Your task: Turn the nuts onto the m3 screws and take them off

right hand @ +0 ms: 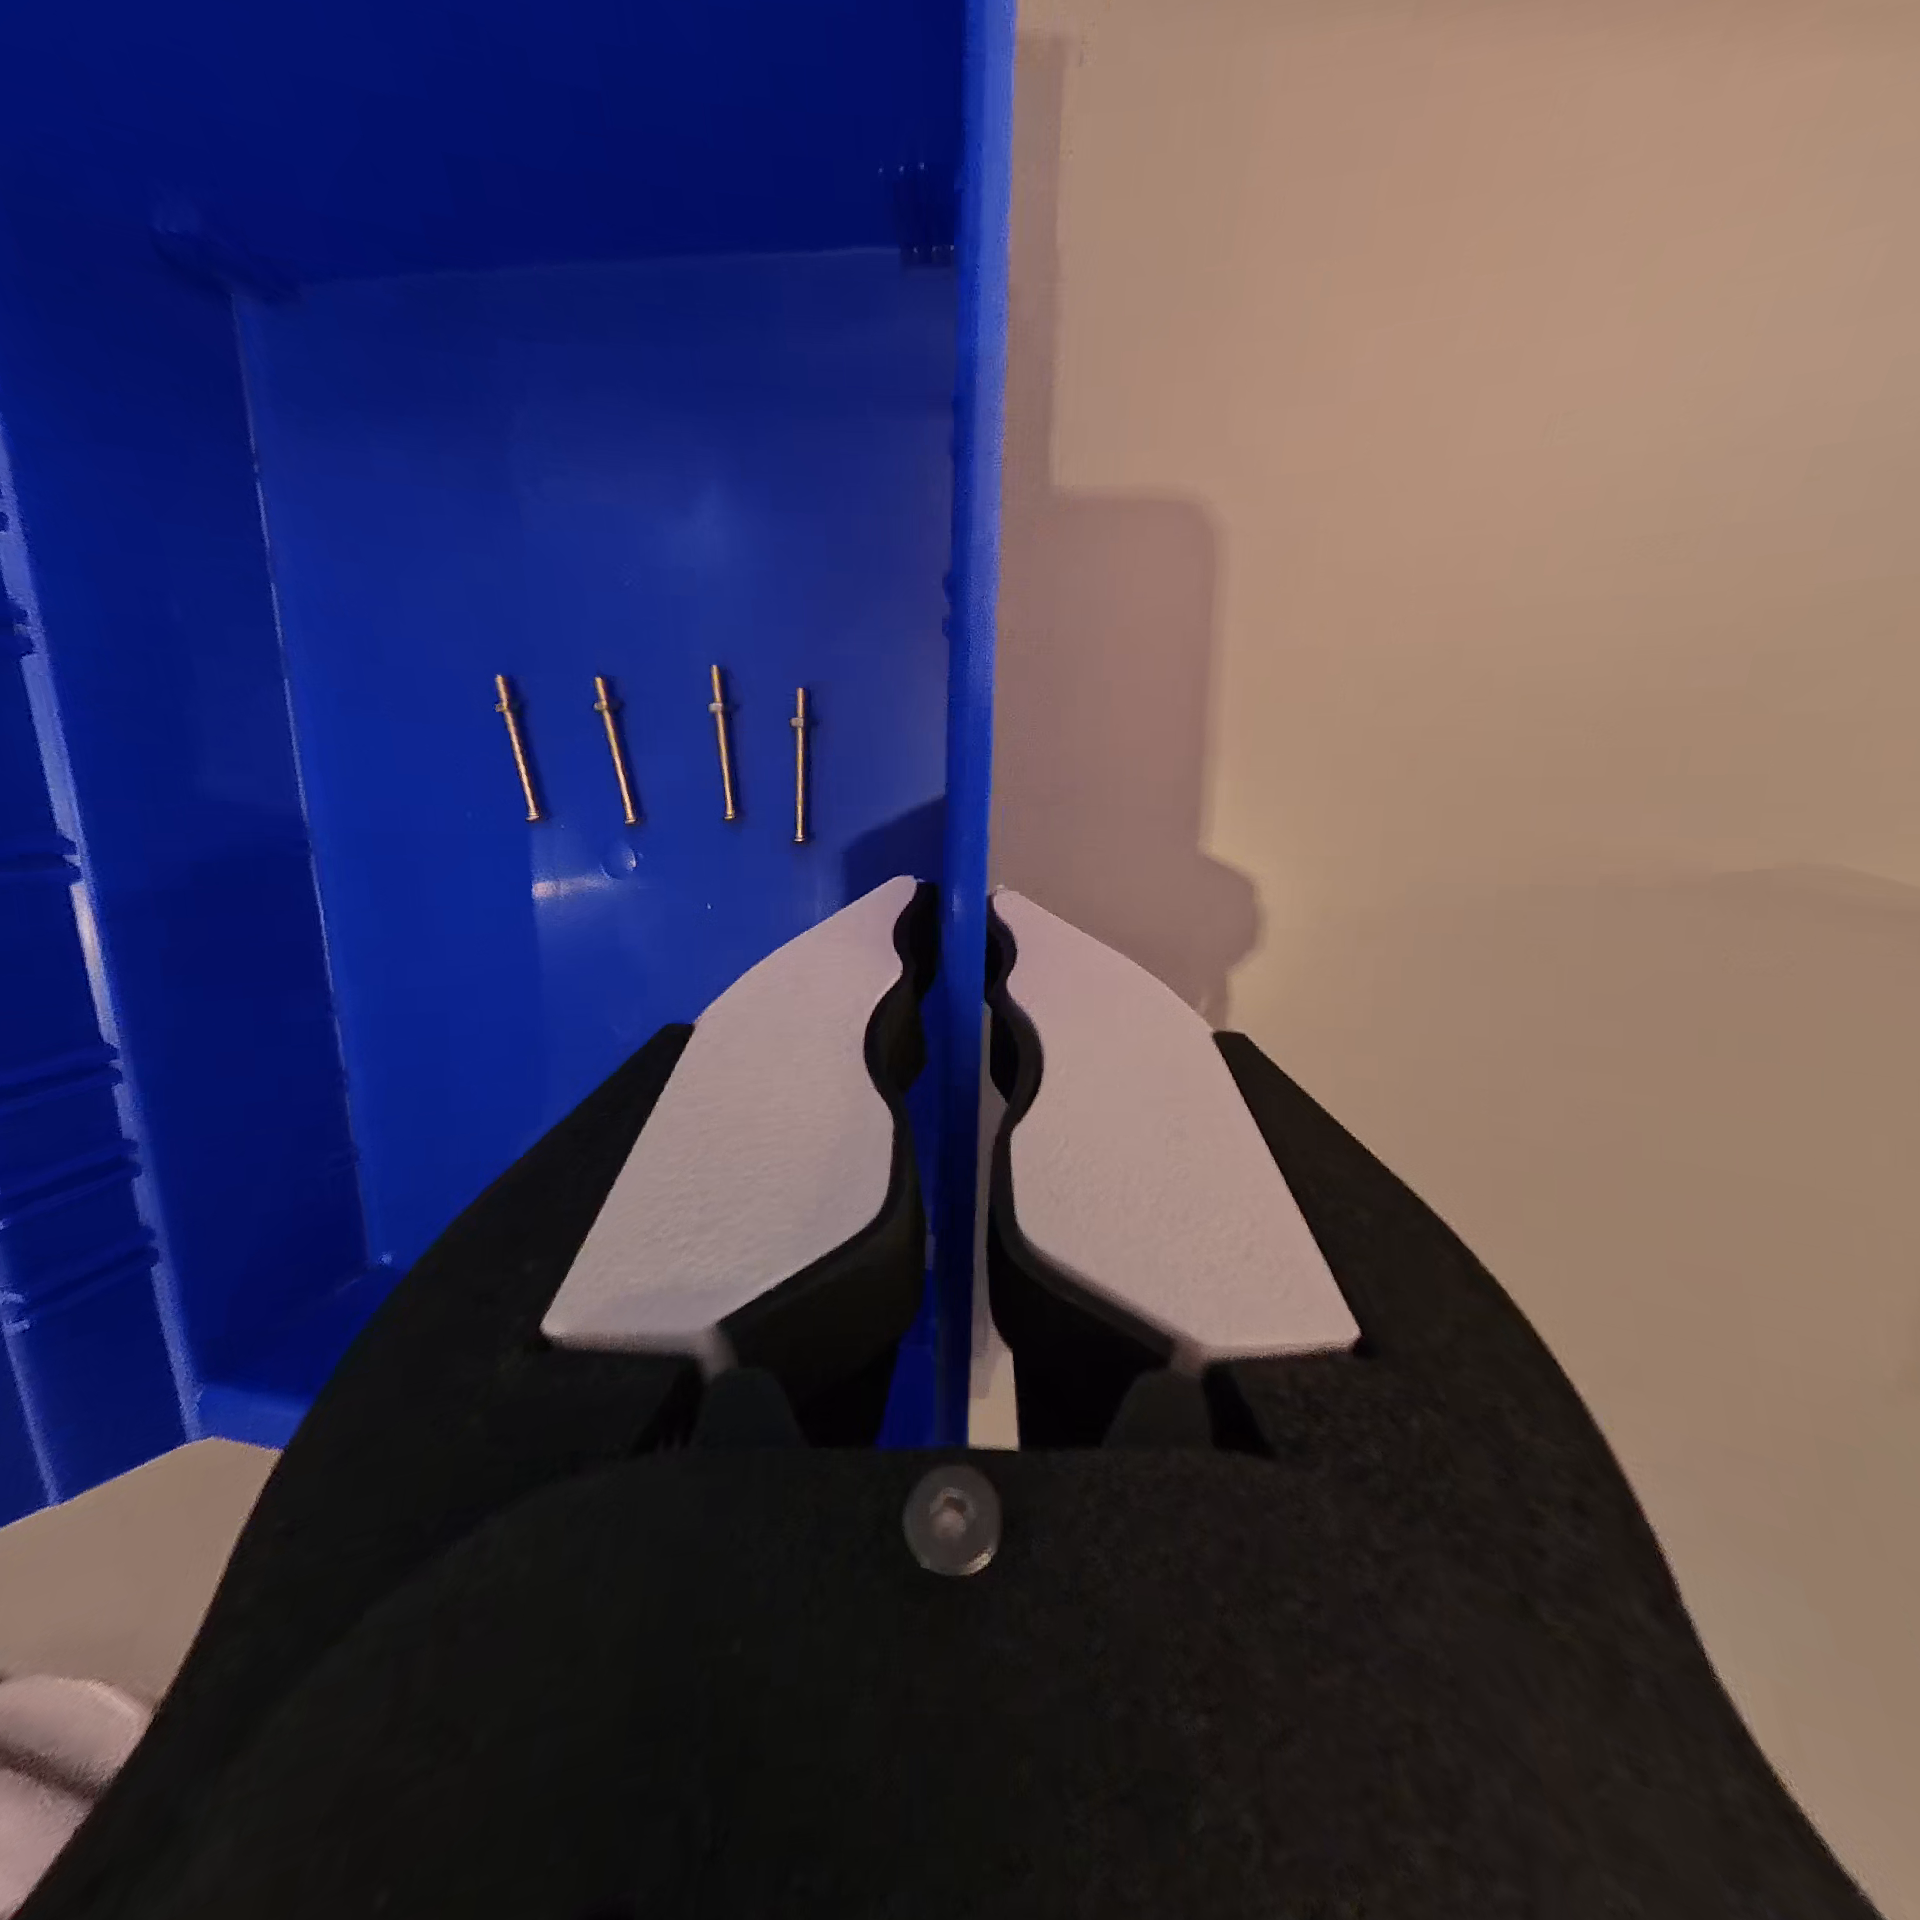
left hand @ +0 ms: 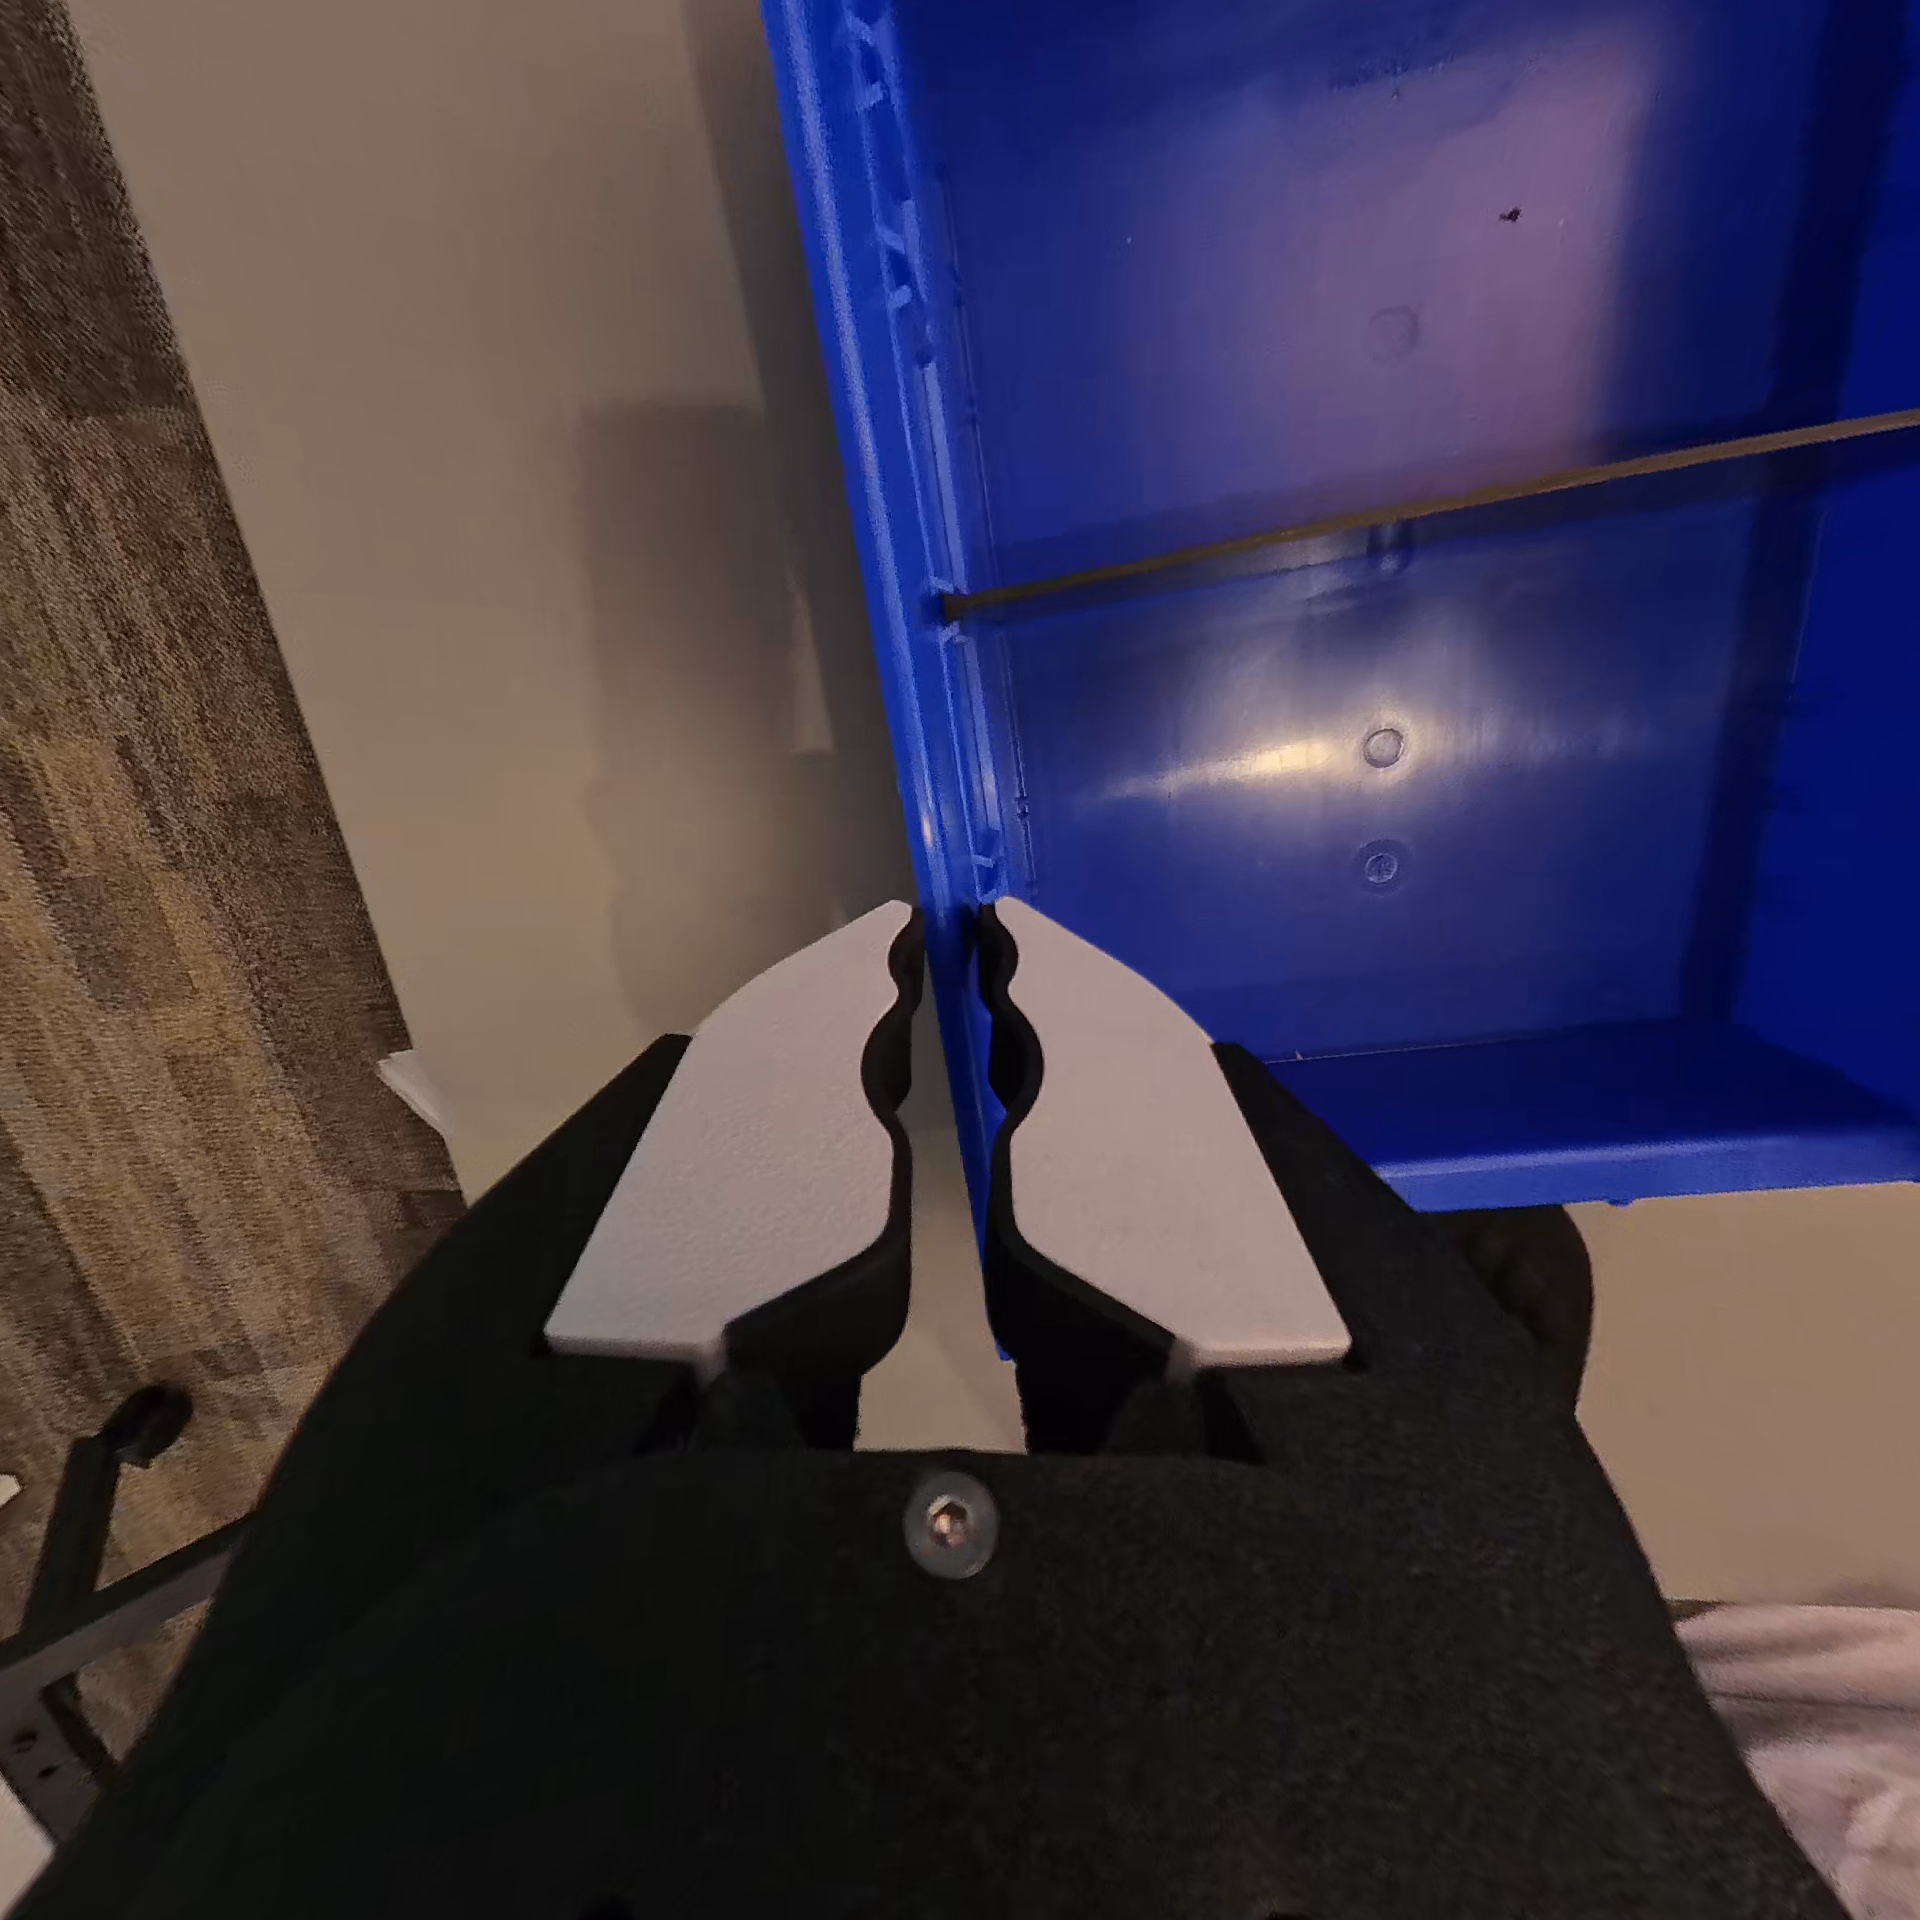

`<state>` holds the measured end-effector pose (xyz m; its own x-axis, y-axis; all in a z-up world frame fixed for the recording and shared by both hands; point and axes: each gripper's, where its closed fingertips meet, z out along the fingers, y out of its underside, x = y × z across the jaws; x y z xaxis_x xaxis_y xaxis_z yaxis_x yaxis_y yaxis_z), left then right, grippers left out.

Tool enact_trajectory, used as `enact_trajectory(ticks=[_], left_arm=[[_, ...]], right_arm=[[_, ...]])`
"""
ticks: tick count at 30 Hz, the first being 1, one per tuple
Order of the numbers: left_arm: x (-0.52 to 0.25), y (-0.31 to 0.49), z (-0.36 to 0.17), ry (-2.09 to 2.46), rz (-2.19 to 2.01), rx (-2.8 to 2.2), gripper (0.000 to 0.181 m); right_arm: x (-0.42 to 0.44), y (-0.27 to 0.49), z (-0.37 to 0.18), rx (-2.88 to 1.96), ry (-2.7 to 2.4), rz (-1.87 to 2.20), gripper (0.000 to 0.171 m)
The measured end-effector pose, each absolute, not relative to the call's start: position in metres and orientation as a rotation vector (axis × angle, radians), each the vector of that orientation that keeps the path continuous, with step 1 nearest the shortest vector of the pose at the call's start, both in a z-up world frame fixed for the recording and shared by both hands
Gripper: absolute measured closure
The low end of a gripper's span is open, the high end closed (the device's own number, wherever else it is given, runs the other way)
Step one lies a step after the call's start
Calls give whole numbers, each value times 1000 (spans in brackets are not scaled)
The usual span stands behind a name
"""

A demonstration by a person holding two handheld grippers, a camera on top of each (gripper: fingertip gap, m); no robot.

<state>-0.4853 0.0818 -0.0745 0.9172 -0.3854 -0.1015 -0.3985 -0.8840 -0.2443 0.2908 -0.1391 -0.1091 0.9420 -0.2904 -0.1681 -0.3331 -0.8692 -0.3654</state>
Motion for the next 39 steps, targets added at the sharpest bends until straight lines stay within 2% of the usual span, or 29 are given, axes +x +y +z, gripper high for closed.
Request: enact_trajectory(ticks=[19,28,39], left_arm=[[-369,60,-76,1086,151,-2653,164],[-314,47,-77,1268,171,-2503,161],[-279,30,-77,1340,76,-2448,162]], right_arm=[[213,-120,-112,-2895,226,250,158],[202,-134,-121,-2929,262,499,156],[181,-125,-123,-2917,274,388,157]])
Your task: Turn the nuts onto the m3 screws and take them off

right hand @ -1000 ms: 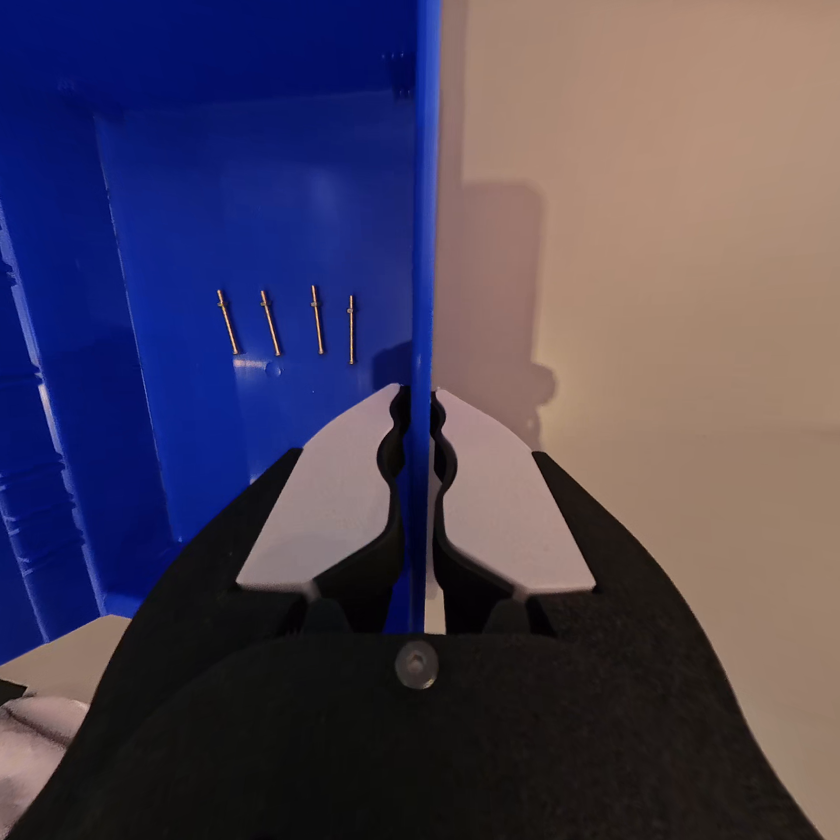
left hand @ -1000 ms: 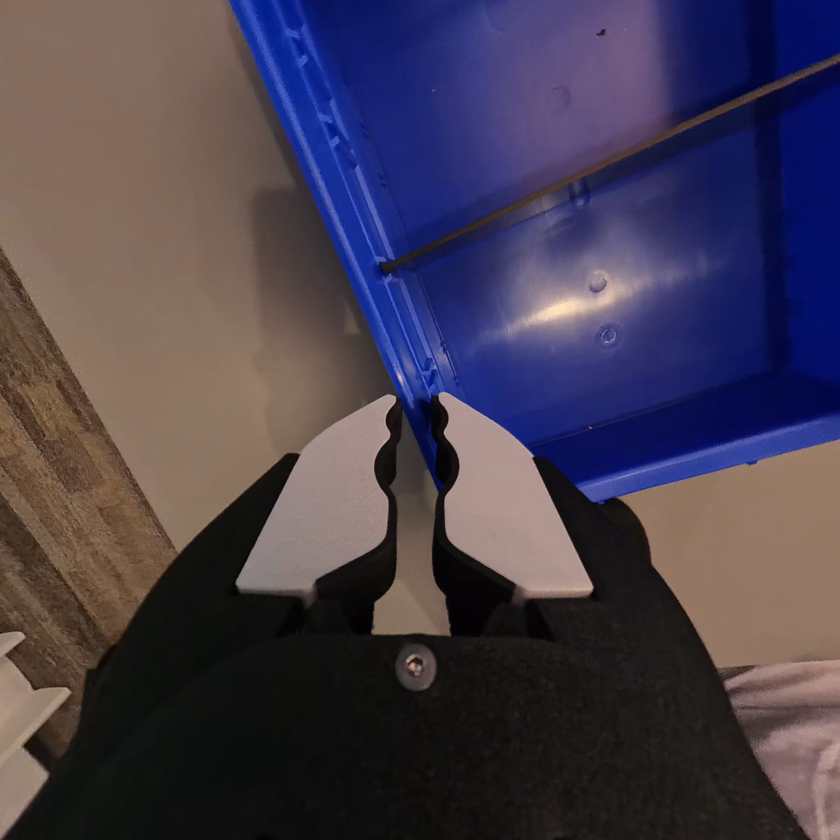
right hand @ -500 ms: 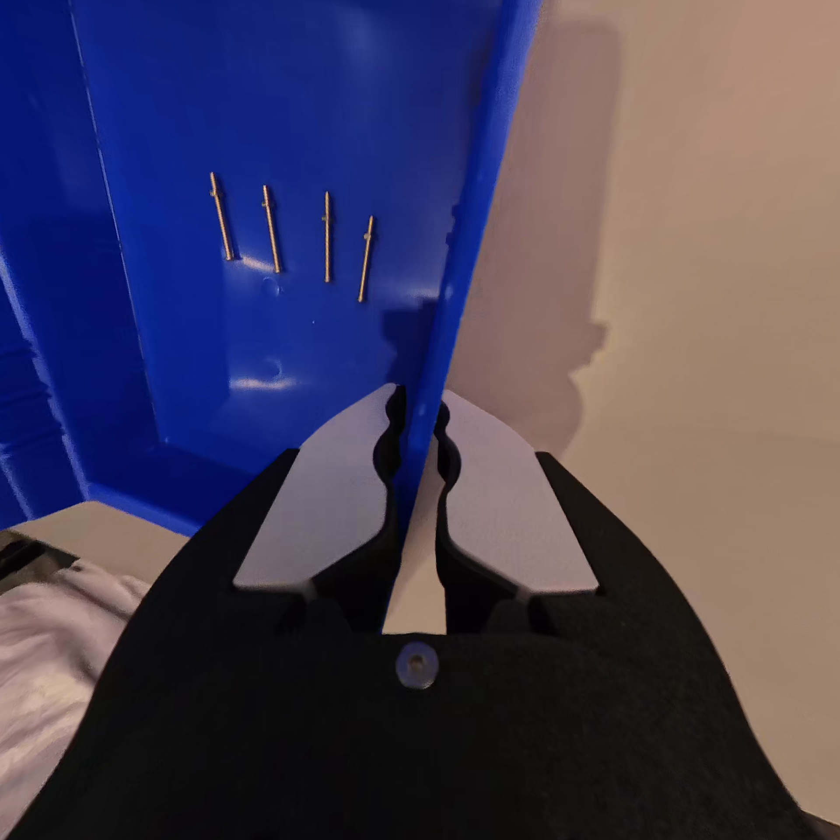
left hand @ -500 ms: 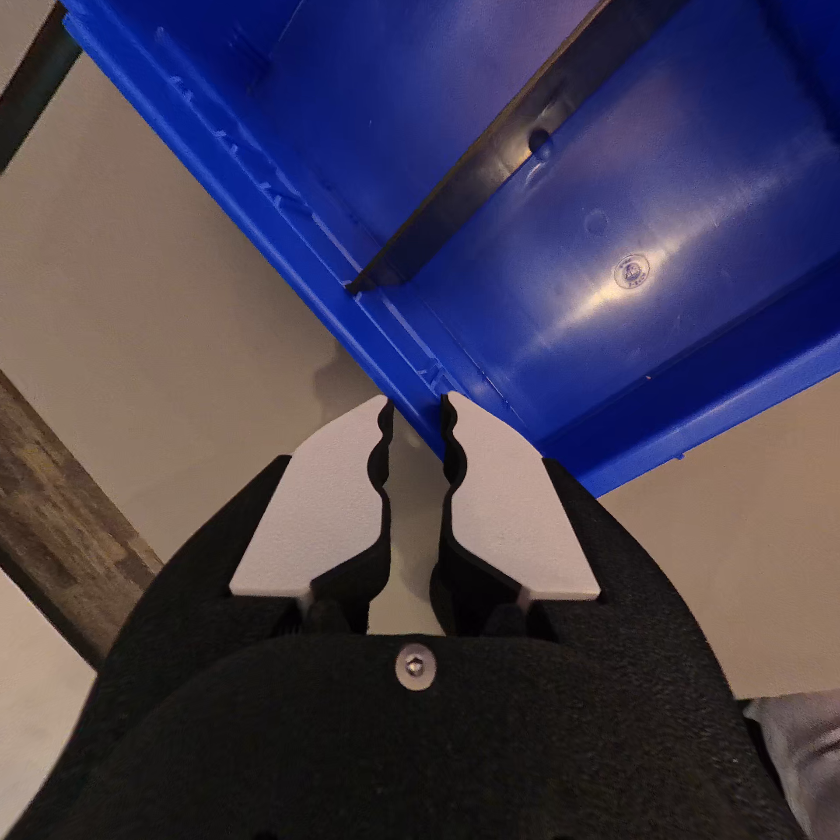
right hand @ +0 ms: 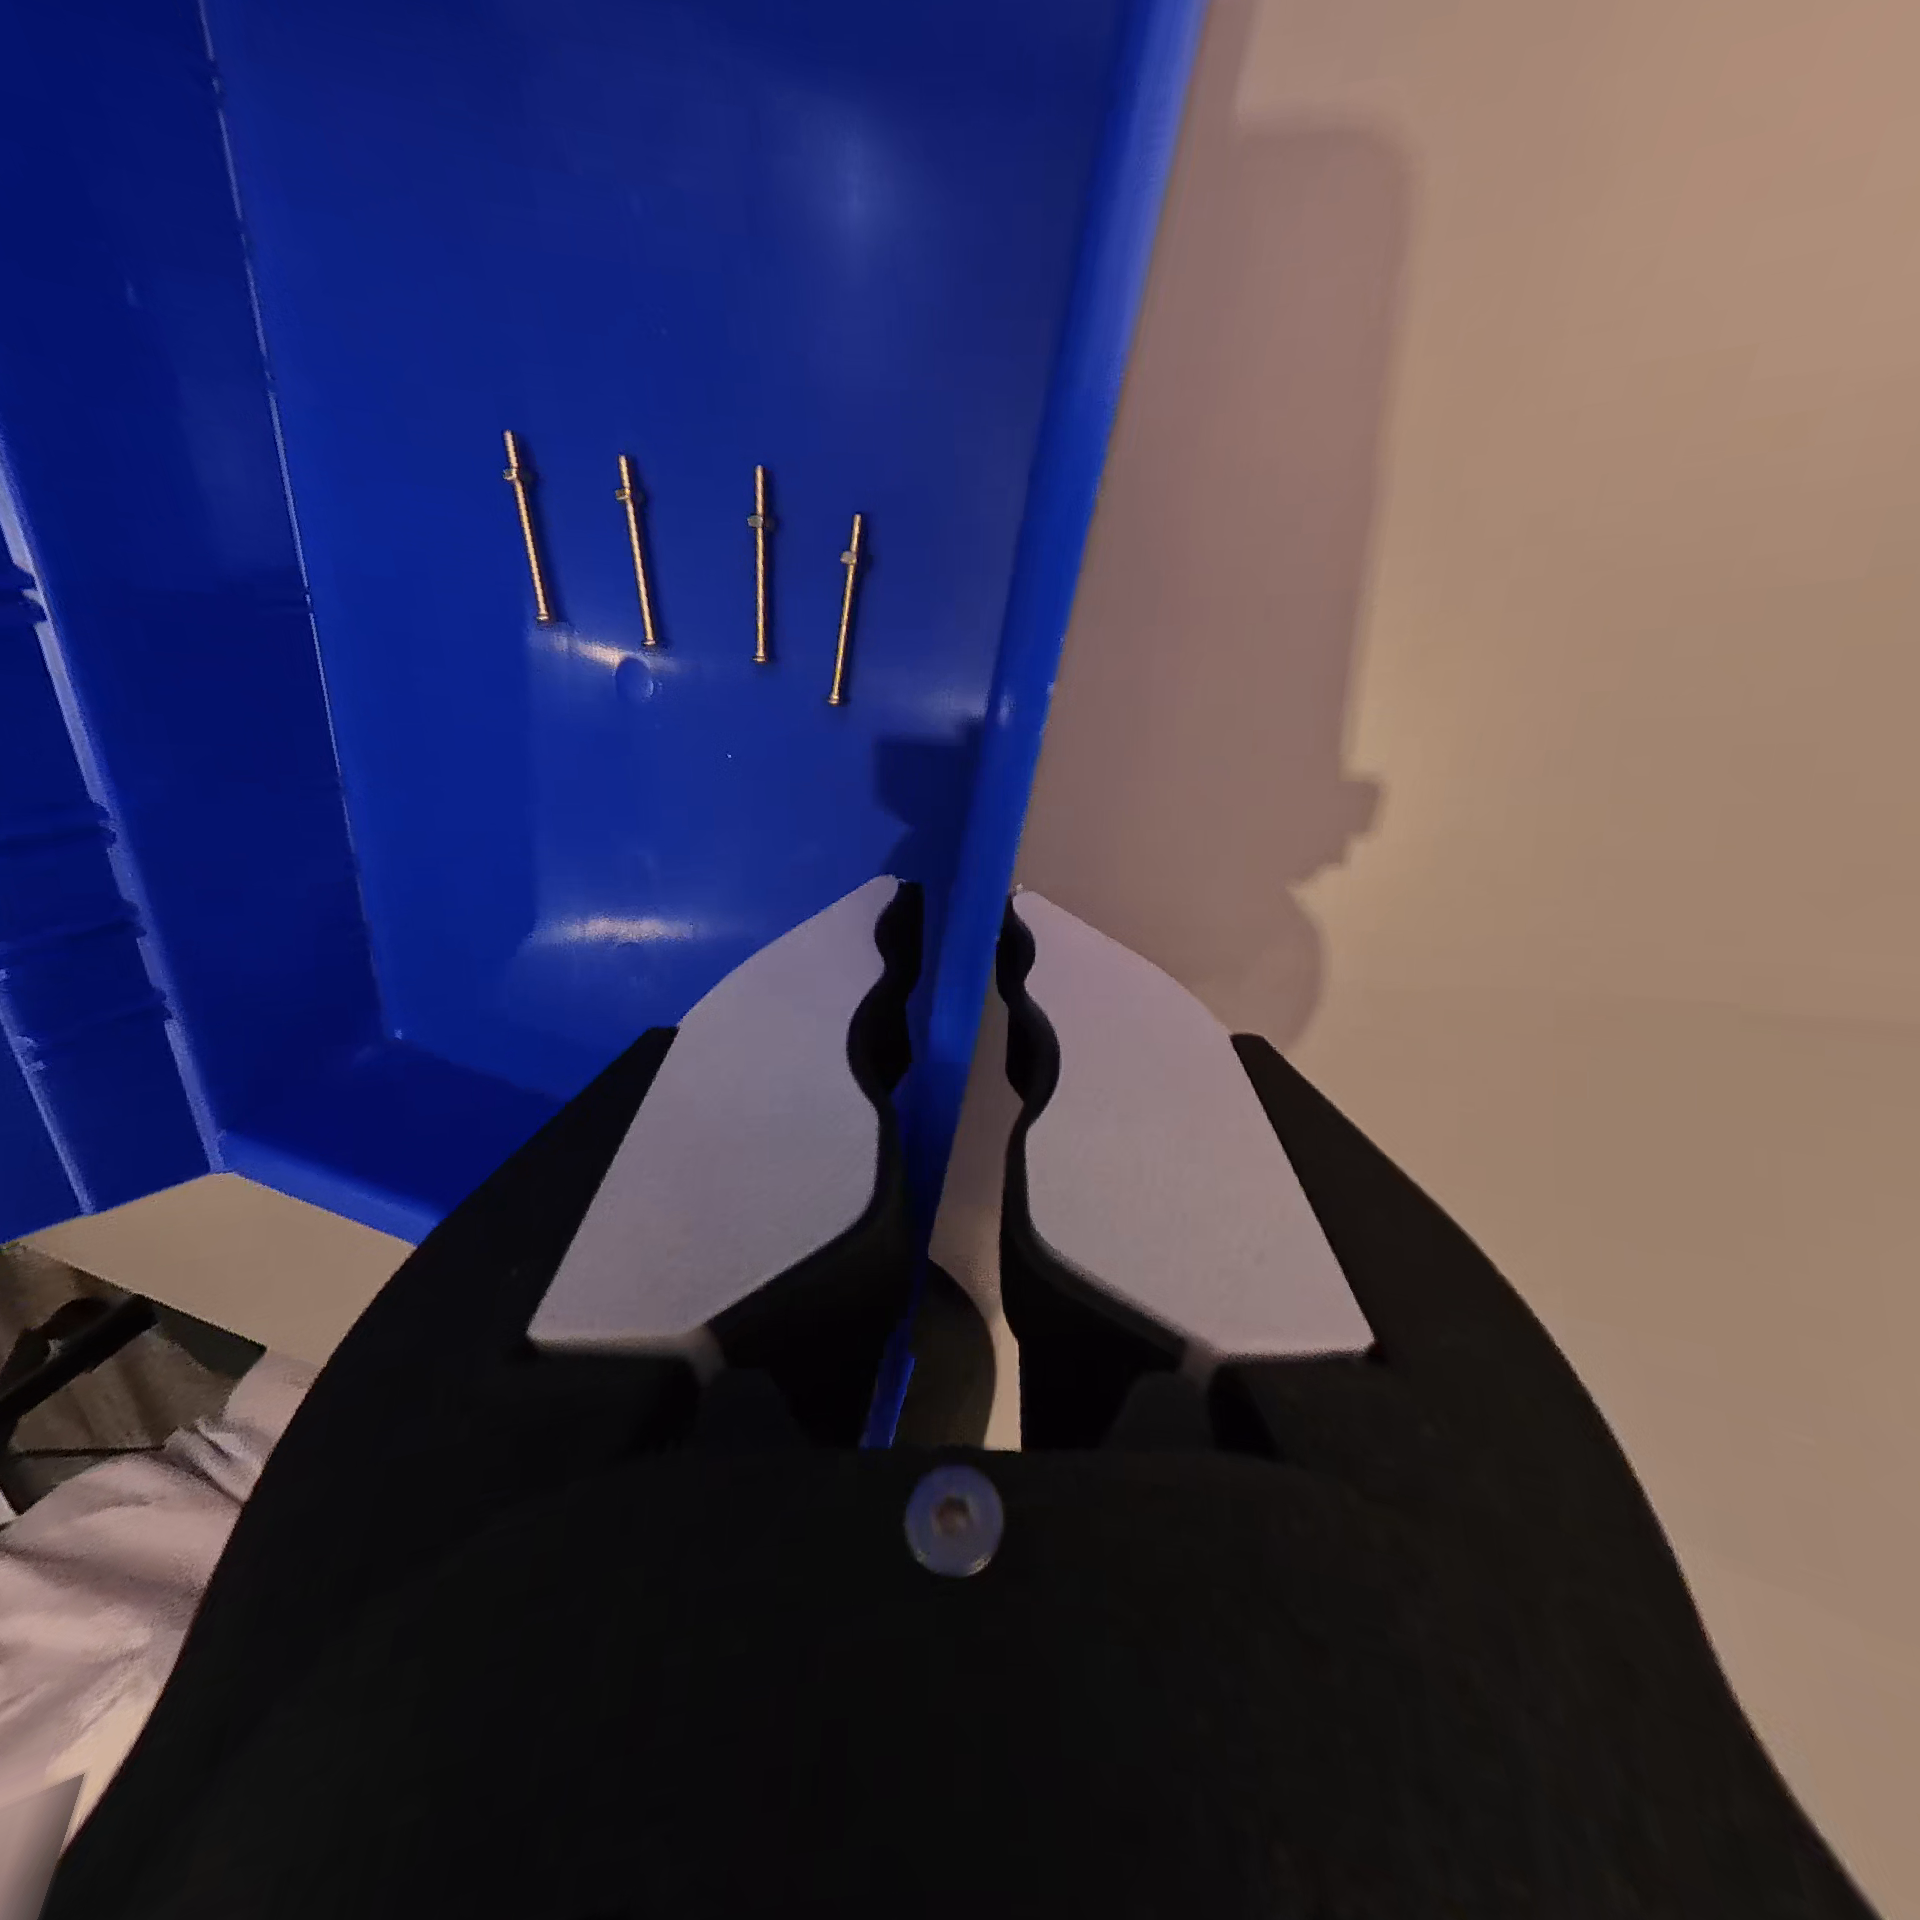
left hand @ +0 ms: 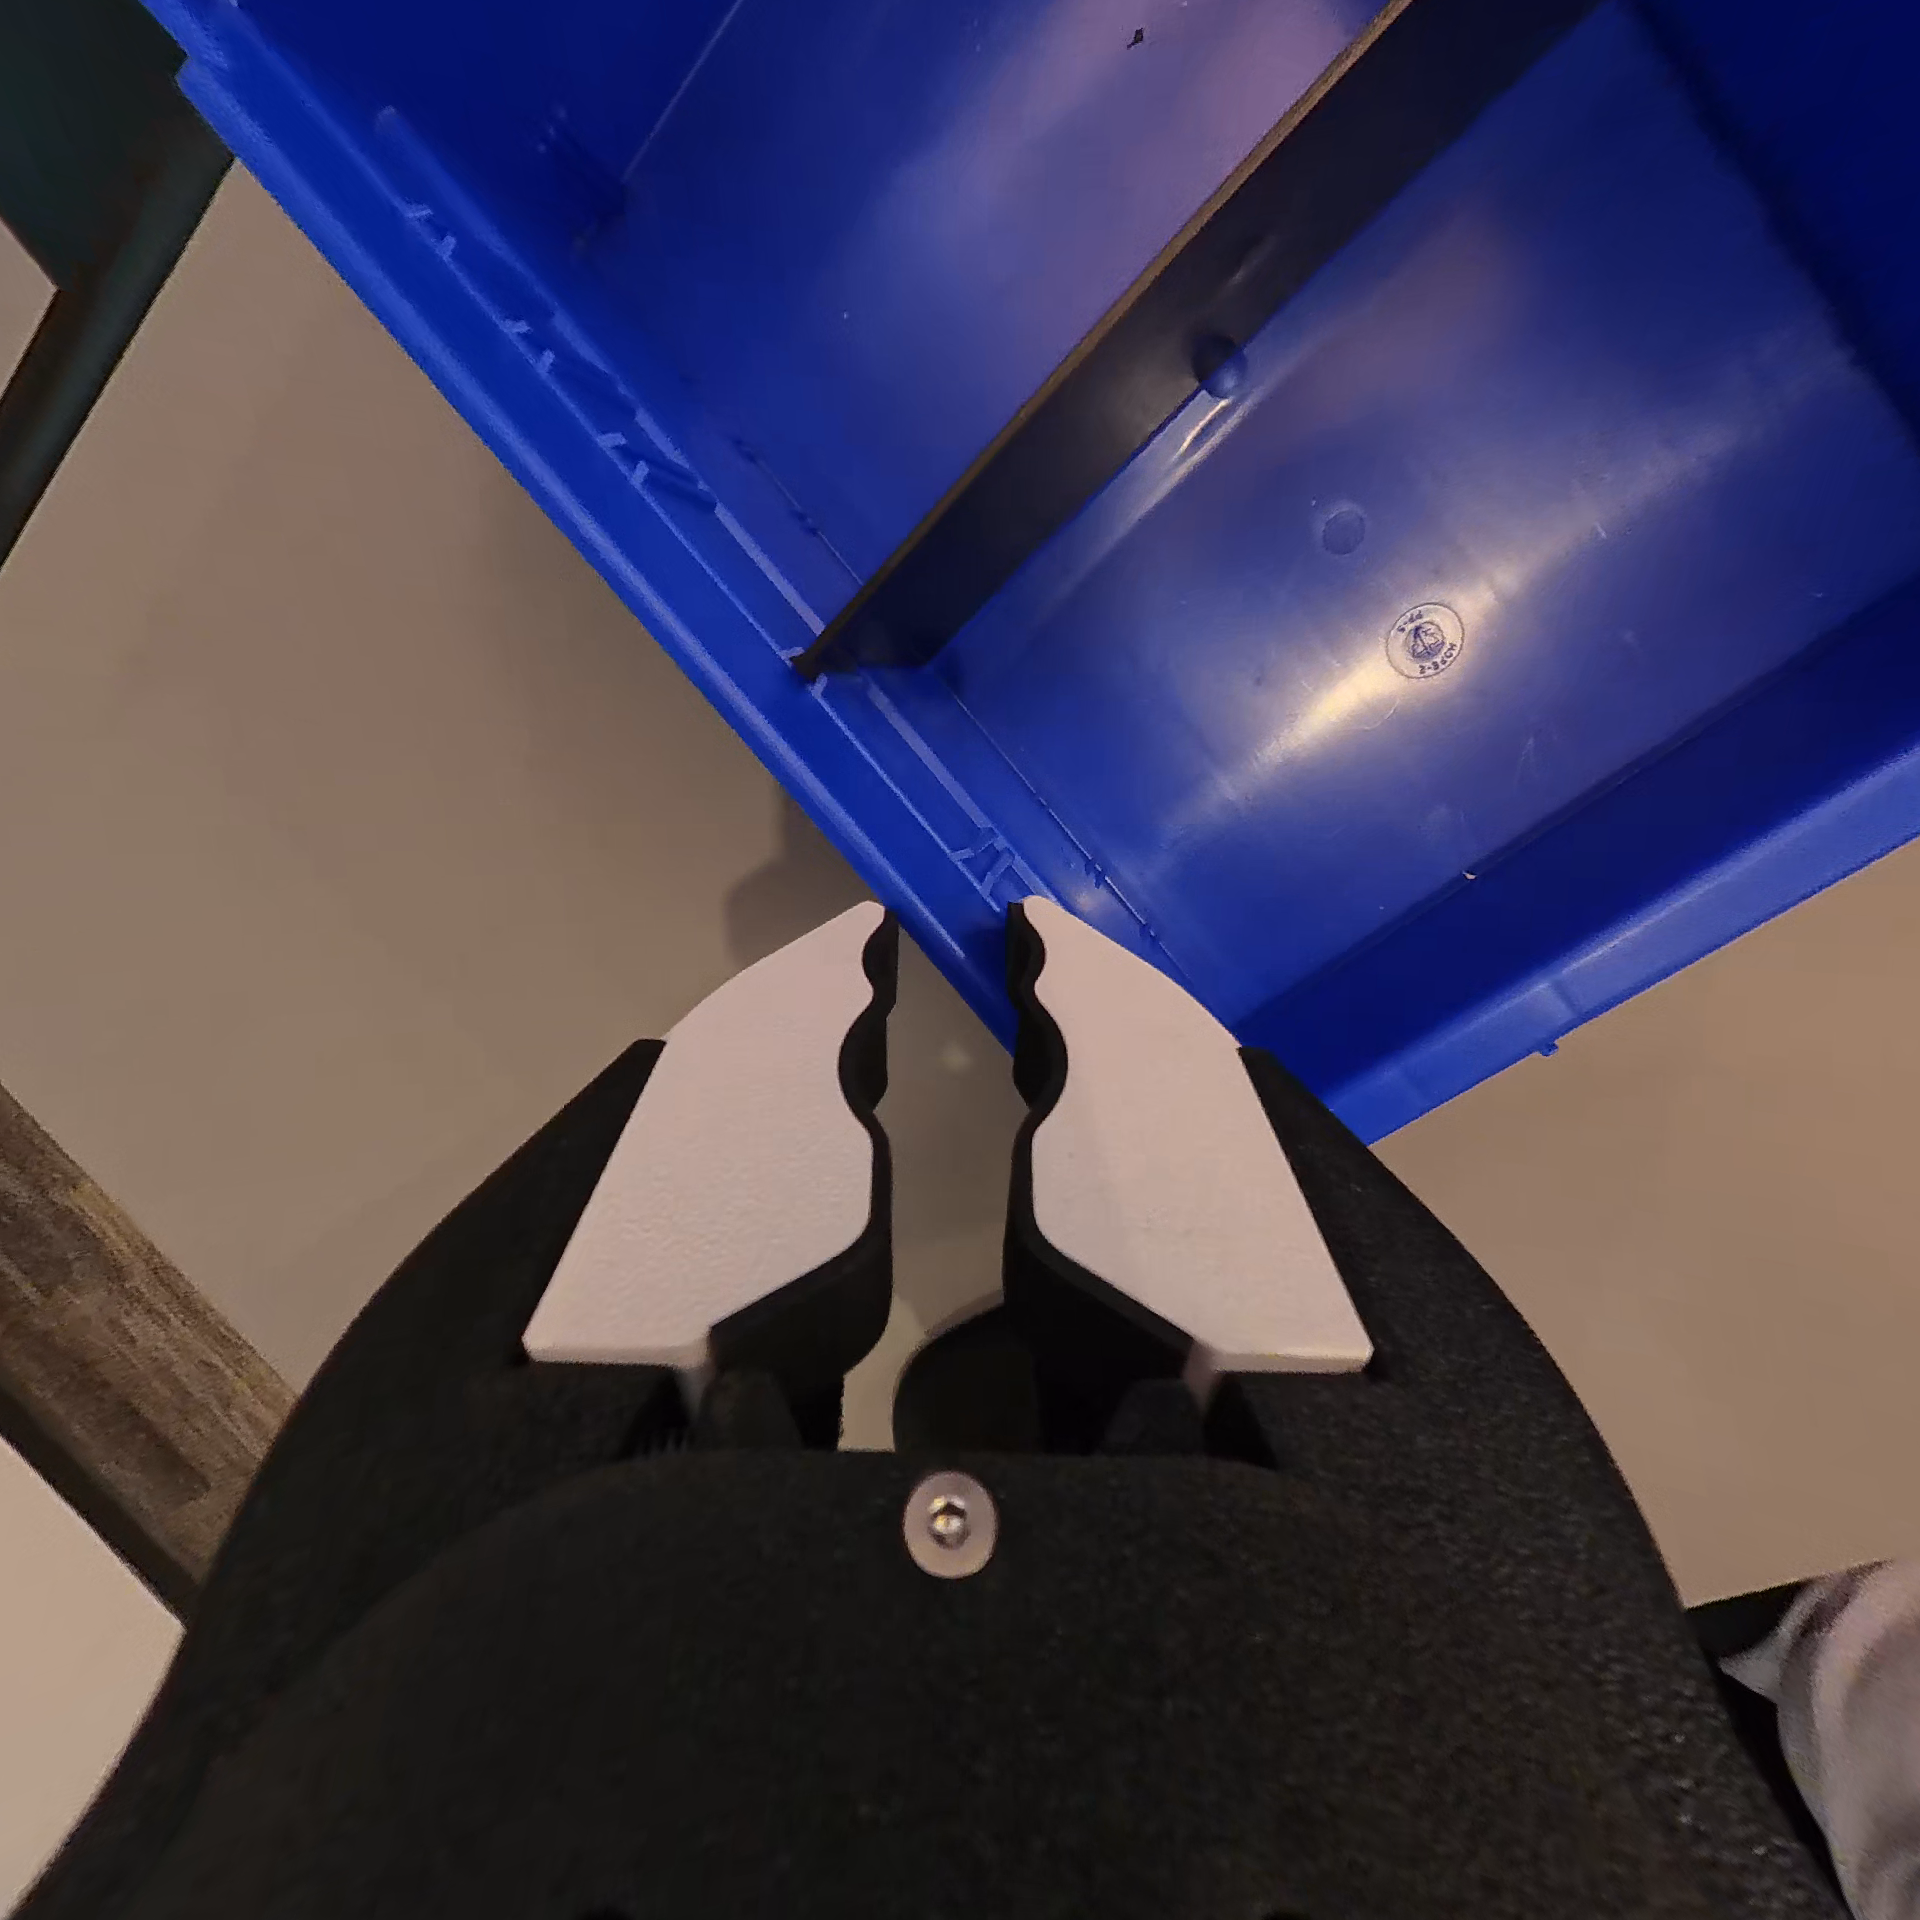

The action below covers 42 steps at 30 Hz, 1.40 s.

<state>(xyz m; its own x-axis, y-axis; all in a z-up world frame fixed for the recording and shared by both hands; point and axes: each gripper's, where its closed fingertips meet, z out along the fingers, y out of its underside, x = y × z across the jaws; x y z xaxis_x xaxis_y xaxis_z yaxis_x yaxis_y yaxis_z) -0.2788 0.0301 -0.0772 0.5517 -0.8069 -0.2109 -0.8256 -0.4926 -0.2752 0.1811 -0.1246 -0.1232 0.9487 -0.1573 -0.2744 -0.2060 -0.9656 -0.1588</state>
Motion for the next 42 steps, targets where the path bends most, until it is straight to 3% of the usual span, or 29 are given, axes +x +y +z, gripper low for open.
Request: enact_trajectory(ticks=[20,24,29,42], left_arm=[[-223,-5,-77,1481,-340,-2334,158],[-226,-4,-53,1444,-422,-2261,159],[-248,-2,-22,1400,-514,-2204,154],[-335,29,45,1064,-634,-2102,159]], right_arm=[[168,-116,-126,-2972,307,165,164],[167,-114,-126,-2940,341,209,165],[172,-114,-126,-2926,383,261,165],[210,-135,-108,-2890,570,375,166]])
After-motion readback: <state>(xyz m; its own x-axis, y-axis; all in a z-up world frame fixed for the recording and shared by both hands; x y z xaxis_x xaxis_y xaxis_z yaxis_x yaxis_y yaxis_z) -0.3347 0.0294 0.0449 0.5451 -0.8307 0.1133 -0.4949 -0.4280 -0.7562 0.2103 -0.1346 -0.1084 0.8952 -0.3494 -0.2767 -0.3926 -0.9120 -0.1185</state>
